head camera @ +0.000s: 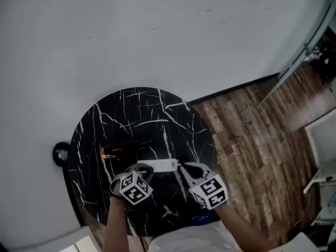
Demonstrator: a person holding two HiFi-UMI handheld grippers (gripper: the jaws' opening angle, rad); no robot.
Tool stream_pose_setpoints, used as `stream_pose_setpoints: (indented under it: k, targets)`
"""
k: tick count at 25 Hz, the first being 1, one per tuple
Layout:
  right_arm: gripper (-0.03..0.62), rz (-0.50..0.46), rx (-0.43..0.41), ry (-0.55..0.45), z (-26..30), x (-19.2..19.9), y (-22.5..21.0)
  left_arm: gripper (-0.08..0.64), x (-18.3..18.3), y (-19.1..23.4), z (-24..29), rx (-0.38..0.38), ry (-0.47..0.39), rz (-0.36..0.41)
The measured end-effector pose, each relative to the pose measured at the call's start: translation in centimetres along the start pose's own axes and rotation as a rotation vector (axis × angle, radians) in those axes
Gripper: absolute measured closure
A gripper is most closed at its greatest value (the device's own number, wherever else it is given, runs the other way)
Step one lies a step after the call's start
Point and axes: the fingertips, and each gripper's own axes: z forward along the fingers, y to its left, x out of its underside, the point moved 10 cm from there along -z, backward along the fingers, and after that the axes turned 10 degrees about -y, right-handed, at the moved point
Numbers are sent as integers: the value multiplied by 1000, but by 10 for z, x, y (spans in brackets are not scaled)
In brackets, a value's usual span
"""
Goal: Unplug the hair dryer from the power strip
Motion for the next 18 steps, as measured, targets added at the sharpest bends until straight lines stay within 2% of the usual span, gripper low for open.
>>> stream_pose_setpoints:
  k: [3,10,18]
  targets:
    - [591,-36,13,-4,-1,-3,6,515,2,1,2,-43,-27,-37]
    - [591,-22,34,-7,-10,-5,17,507,5,-6,9,-162,-98,-122]
    - [591,-25,24,-43,-16,0,25,438,8,-10,7,-141,-101,-171]
